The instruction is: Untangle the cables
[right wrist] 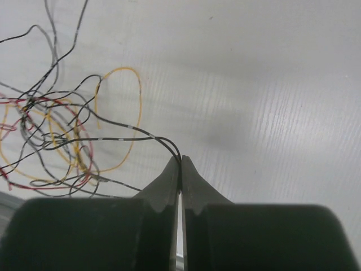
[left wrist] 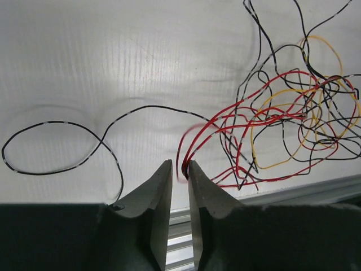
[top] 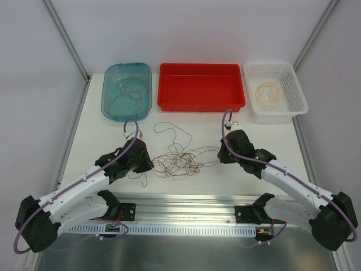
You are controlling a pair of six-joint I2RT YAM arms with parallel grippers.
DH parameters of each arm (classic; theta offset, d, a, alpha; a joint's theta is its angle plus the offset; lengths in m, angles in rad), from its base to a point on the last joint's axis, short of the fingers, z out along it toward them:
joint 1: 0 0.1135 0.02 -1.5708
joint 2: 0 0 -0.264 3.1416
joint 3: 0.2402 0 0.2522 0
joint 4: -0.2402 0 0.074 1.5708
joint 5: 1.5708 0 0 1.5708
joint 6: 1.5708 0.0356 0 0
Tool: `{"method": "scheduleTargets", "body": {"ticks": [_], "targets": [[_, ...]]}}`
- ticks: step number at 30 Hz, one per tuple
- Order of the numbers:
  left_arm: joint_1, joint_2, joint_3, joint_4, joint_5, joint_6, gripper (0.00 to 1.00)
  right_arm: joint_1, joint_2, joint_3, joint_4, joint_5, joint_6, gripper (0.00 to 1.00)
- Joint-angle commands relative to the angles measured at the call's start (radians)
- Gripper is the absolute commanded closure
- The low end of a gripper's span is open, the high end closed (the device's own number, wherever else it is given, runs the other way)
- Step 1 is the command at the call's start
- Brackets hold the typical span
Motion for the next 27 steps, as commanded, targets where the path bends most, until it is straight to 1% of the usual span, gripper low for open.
{"method": "scheduleTargets", "body": {"ticks": [1,2,3,4,5,6,7,8,10,14,17,20,21,23,24,25,27], "targets": [[0.007,0.032,0.047,-0.009,0.08,0.039,0.81,-0.006,-0.09,0.095,-0.049,-0.088,-0.049,0.99],[0.005,0.034,0.045,0.012,0.094,0.058,0.73,-0.006,-0.101,0.107,-0.055,-0.144,-0.075,0.99],[0.005,0.032,0.045,0.026,0.133,0.074,0.65,-0.005,-0.11,0.122,-0.063,-0.163,-0.089,0.99],[0.005,0.029,0.044,0.046,0.15,0.089,0.46,-0.003,-0.11,0.148,-0.086,-0.186,-0.1,0.99],[0.005,0.028,0.045,0.064,0.175,0.126,0.38,0.003,-0.109,0.158,-0.094,-0.213,-0.111,0.99],[0.004,0.025,0.048,0.095,0.198,0.144,0.32,0.008,-0.104,0.162,-0.1,-0.217,-0.132,0.99],[0.004,0.025,0.053,0.104,0.225,0.161,0.22,0.012,-0.102,0.161,-0.1,-0.218,-0.14,0.99],[0.002,0.028,0.062,0.112,0.239,0.19,0.2,0.02,-0.099,0.158,-0.098,-0.218,-0.145,0.99],[-0.002,0.043,0.074,0.133,0.261,0.214,0.19,0.023,-0.09,0.149,-0.092,-0.217,-0.149,0.99],[-0.036,0.103,0.113,0.178,0.288,0.247,0.21,0.029,-0.073,0.126,-0.069,-0.22,-0.148,0.99],[-0.087,0.186,0.151,0.233,0.301,0.252,0.25,0.029,-0.06,0.123,-0.068,-0.209,-0.145,0.99],[-0.14,0.29,0.203,0.291,0.282,0.24,0.27,0.029,-0.058,0.121,-0.069,-0.192,-0.134,0.99],[-0.165,0.343,0.217,0.302,0.273,0.238,0.3,0.029,-0.064,0.121,-0.069,-0.188,-0.134,0.99],[-0.189,0.4,0.264,0.321,0.253,0.24,0.32,0.031,-0.07,0.121,-0.075,-0.18,-0.134,0.99],[-0.197,0.455,0.284,0.322,0.237,0.243,0.32,0.029,-0.073,0.124,-0.078,-0.178,-0.134,0.99],[-0.214,0.482,0.301,0.322,0.229,0.244,0.35,0.029,-0.076,0.124,-0.085,-0.178,-0.135,0.99],[-0.228,0.549,0.35,0.322,0.21,0.257,0.38,0.031,-0.083,0.122,-0.086,-0.178,-0.134,0.99]]}}
